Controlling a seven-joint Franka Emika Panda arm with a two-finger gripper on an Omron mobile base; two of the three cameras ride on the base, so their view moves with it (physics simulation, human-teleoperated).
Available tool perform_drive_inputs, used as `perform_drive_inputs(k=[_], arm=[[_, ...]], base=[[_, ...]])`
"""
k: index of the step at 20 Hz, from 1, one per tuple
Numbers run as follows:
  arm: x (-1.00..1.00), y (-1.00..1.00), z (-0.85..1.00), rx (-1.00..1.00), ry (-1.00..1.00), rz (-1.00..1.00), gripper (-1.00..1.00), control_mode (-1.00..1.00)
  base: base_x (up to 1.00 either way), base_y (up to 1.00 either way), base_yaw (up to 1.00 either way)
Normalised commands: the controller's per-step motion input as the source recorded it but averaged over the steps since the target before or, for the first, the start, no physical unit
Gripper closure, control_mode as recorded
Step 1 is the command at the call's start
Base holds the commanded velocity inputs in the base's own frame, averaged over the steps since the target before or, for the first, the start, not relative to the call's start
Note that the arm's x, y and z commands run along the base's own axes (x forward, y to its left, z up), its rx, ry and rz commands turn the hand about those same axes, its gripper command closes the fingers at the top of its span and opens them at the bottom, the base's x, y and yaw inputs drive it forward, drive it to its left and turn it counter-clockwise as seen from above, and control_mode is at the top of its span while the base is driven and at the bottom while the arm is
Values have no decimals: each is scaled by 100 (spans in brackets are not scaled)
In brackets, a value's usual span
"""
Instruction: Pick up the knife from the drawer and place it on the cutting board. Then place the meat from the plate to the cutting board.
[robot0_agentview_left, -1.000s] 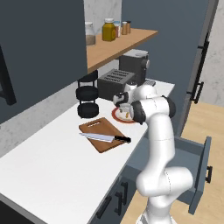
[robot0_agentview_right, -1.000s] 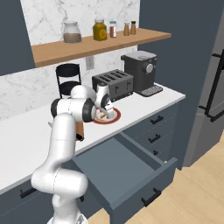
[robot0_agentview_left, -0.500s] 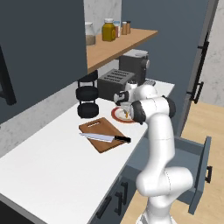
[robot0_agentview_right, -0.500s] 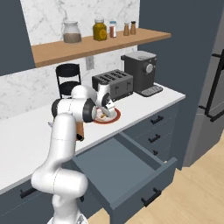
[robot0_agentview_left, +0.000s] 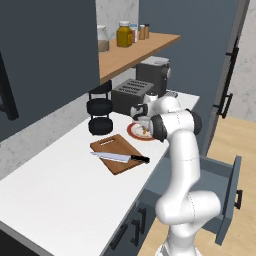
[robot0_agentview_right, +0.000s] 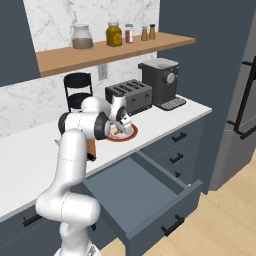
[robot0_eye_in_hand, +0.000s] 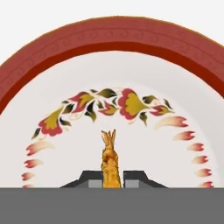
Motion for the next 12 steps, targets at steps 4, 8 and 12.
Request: perform_drive_inputs(k=[4,8,12], arm=[[-40,0,49,0,-6,0,100,-100],[-47,0,81,0,-7,0,100,-100],[-91,14,22,0,-7,3,100,-100]], base=[[0,0,0],[0,0,0],[0,0,0]])
